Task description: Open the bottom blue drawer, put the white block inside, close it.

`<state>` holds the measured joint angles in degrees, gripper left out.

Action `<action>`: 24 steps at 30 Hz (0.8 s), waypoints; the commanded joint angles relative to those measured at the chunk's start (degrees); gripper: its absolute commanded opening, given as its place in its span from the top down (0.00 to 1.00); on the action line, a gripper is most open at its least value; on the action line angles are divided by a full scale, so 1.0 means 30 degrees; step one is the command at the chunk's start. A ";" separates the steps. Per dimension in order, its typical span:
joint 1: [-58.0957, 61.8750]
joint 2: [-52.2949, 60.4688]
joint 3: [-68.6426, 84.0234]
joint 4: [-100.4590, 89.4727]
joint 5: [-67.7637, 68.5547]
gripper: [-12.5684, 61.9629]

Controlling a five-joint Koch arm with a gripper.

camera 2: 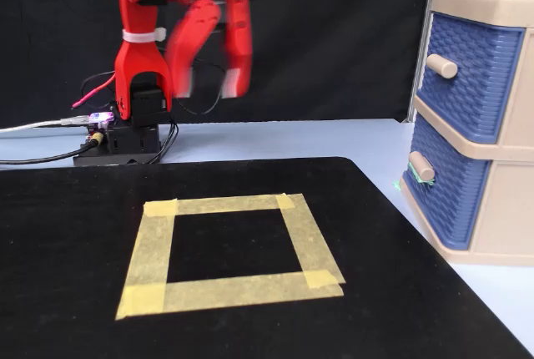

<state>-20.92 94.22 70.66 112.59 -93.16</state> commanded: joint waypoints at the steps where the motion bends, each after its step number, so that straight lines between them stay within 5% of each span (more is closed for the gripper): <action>1: 0.1963 0.2930 0.3193 -0.0264 0.3457 0.38; 10: 0.5566 1.3682 2.0625 -0.7529 0.4453 0.37; 24: 0.6797 1.3477 2.2646 -0.4453 0.4219 0.37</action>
<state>0.00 131.13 137.72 92.02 -79.89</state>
